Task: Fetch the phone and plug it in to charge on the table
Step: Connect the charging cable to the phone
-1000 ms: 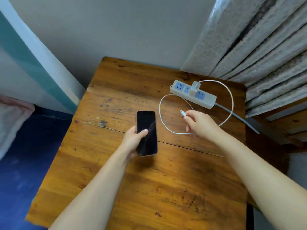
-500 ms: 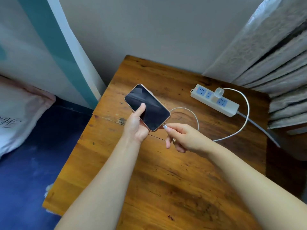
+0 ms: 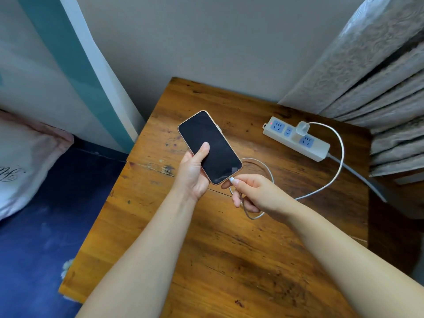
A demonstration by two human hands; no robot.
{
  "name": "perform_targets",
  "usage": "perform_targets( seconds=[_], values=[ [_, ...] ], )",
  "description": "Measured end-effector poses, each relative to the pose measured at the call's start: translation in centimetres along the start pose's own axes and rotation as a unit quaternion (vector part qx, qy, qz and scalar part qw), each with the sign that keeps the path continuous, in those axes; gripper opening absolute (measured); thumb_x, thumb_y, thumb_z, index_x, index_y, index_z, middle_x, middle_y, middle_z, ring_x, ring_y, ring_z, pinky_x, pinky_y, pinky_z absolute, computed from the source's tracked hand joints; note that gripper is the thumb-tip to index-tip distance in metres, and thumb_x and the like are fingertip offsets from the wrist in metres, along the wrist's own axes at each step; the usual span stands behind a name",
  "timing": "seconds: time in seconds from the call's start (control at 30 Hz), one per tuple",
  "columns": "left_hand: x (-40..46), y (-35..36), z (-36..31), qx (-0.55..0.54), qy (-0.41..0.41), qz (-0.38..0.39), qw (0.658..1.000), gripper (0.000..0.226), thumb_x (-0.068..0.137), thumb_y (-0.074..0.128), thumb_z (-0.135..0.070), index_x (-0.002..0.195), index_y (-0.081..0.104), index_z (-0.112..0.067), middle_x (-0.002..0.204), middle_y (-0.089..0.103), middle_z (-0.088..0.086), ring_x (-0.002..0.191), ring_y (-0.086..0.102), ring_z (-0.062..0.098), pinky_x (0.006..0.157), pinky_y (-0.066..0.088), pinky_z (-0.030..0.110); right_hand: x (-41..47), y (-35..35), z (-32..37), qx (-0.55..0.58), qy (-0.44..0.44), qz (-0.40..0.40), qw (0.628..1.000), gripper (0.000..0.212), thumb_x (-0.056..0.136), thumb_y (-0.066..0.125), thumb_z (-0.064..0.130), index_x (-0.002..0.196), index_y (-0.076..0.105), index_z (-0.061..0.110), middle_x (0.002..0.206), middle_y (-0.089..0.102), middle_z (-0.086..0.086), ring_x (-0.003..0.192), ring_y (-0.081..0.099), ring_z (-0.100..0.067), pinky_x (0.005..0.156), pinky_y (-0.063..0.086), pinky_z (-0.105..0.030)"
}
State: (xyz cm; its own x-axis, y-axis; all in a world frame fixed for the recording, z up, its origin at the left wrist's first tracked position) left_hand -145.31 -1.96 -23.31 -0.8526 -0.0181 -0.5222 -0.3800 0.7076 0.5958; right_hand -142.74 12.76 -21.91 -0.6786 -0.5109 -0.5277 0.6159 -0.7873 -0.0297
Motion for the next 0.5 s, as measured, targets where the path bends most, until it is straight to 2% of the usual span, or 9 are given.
perform_targets(
  seconds=[0.1,0.2,0.3,0.37,0.43,0.5],
  values=[
    [0.1,0.4,-0.3,0.014,0.011,0.027,0.999,0.019,0.095,0.050,-0.013,0.113,0.056,-0.014,0.099,0.068,0.006,0.085,0.069,0.018,0.078,0.057,0.041,0.1,0.4,-0.3,0.019,-0.016,-0.019,1.000,0.031,0.100,0.037,0.028,0.101,0.064,0.014,0.060,0.064,0.003,0.033,0.036,-0.005,0.038,0.033,-0.012],
    [0.1,0.8,-0.5,0.027,0.017,0.041,0.999,0.020,0.095,0.050,-0.012,0.114,0.055,-0.013,0.098,0.068,0.007,0.082,0.070,0.018,0.073,0.060,0.038,0.0,0.9,-0.6,0.039,-0.035,-0.043,0.998,0.030,0.100,0.038,0.029,0.097,0.064,0.016,0.060,0.065,0.004,0.032,0.036,-0.005,0.039,0.034,-0.011],
    [-0.1,1.0,-0.9,0.041,0.022,0.043,0.998,0.029,0.094,0.052,-0.012,0.122,0.050,-0.008,0.103,0.066,0.011,0.089,0.067,0.023,0.076,0.059,0.040,0.0,1.1,-0.5,0.054,-0.036,-0.043,0.997,0.030,0.099,0.039,0.031,0.098,0.063,0.013,0.066,0.069,0.001,0.034,0.039,-0.006,0.041,0.035,-0.013],
    [-0.2,1.1,-1.1,0.061,0.026,0.052,0.996,0.032,0.093,0.053,-0.012,0.125,0.049,-0.009,0.108,0.064,0.012,0.097,0.063,0.026,0.083,0.056,0.044,0.0,0.7,-0.5,0.044,-0.014,-0.019,0.999,0.032,0.097,0.042,0.035,0.096,0.064,0.013,0.073,0.070,-0.006,0.039,0.044,-0.008,0.042,0.035,-0.015],
    [-0.2,1.0,-1.3,0.078,0.029,0.066,0.994,0.036,0.092,0.054,-0.014,0.127,0.049,-0.010,0.113,0.063,0.012,0.101,0.062,0.026,0.088,0.053,0.045,0.1,-0.2,-0.3,0.043,0.020,0.006,0.999,0.034,0.095,0.046,0.040,0.098,0.067,0.014,0.072,0.067,-0.011,0.047,0.047,-0.010,0.043,0.035,-0.016],
    [-0.2,0.9,-1.6,0.069,0.020,0.076,0.995,0.040,0.090,0.056,-0.019,0.129,0.049,-0.009,0.116,0.062,0.013,0.105,0.061,0.028,0.091,0.053,0.046,0.3,-1.4,0.1,0.109,0.030,-0.001,0.994,0.035,0.095,0.045,0.037,0.110,0.064,0.012,0.094,0.068,-0.007,0.057,0.053,-0.011,0.046,0.038,-0.016]
  ],
)
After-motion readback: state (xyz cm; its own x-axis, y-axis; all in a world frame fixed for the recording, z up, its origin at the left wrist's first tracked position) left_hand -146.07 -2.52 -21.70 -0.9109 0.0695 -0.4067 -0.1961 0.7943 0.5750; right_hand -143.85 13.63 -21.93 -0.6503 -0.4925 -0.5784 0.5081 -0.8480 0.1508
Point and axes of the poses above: each hand's wrist, its own x-axis towards the middle knuckle, its own y-axis out of the palm, z = x × y, the point moved 4 cm from there along x, towards the middle knuckle
